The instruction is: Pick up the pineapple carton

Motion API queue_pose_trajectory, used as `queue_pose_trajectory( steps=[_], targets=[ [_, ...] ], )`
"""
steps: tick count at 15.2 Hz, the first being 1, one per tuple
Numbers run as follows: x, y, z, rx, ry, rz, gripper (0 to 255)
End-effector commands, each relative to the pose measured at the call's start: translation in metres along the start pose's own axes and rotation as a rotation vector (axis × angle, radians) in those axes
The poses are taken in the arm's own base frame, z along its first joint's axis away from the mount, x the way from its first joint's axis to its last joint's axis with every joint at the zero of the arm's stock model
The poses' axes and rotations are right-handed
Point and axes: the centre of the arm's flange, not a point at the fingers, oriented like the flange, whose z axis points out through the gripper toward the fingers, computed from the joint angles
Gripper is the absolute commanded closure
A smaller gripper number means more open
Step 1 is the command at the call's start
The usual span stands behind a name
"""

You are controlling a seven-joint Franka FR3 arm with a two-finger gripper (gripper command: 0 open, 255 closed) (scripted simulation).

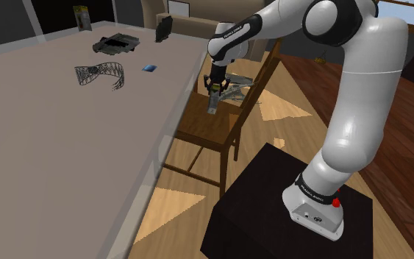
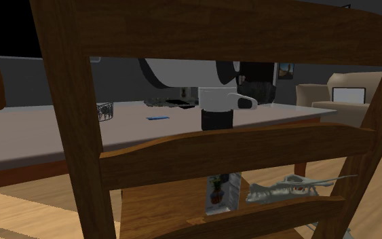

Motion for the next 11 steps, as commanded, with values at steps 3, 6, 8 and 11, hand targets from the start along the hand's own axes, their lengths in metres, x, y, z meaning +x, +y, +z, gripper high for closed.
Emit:
queue_pose_trajectory(
  steps=[3,6,8,11],
  targets=[
    [-0.001,0.000,-0.018,0.000,-0.001,-0.001,255],
    [-0.001,0.000,-0.034,0.000,-0.001,-0.001,255],
    [-0.001,0.000,-0.045,0.000,-0.001,-0.001,255],
    [0.000,0.000,-0.060,0.000,-0.001,-0.001,255]
  ],
)
